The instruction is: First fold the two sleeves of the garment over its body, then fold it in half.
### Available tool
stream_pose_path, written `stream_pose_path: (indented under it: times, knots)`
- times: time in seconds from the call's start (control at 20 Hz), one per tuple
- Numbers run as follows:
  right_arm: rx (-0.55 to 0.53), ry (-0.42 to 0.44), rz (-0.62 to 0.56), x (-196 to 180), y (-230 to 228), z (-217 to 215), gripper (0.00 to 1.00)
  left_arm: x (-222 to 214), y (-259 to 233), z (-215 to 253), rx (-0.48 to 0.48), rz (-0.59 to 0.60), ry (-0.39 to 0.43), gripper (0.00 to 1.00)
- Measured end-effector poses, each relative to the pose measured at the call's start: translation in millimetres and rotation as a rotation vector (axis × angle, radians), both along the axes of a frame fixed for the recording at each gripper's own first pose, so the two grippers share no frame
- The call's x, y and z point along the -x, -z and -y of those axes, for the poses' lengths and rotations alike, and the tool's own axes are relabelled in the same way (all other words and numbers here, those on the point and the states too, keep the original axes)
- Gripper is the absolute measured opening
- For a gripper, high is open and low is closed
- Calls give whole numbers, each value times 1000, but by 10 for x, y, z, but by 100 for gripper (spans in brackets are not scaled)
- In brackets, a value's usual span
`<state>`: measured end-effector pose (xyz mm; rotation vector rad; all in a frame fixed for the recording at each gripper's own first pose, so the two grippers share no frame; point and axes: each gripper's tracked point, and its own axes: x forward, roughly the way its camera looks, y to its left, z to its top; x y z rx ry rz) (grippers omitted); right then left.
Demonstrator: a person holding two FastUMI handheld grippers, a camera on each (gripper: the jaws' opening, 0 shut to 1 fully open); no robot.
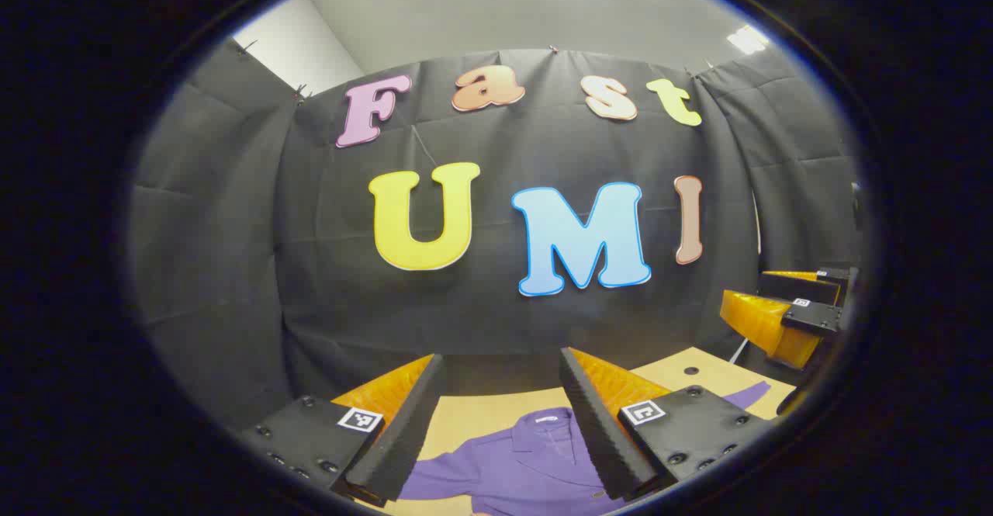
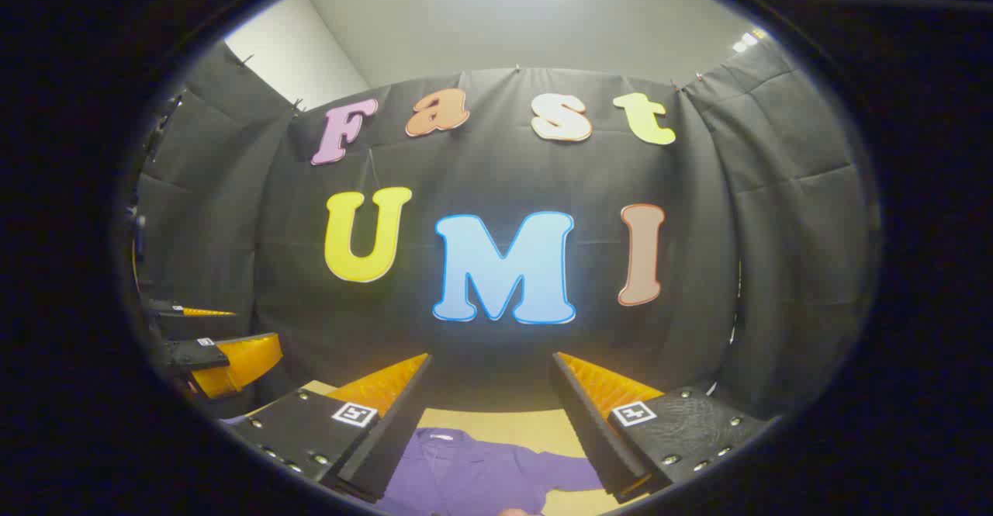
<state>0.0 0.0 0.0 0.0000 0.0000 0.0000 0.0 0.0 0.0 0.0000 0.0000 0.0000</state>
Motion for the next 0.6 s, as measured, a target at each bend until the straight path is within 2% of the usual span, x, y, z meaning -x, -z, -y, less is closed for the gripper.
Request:
stream_pose_path:
  times: [0.6]
  knots:
    - [-4,-21,-25,83,62,186,94,56,-23,235,-1,1,-14,100]
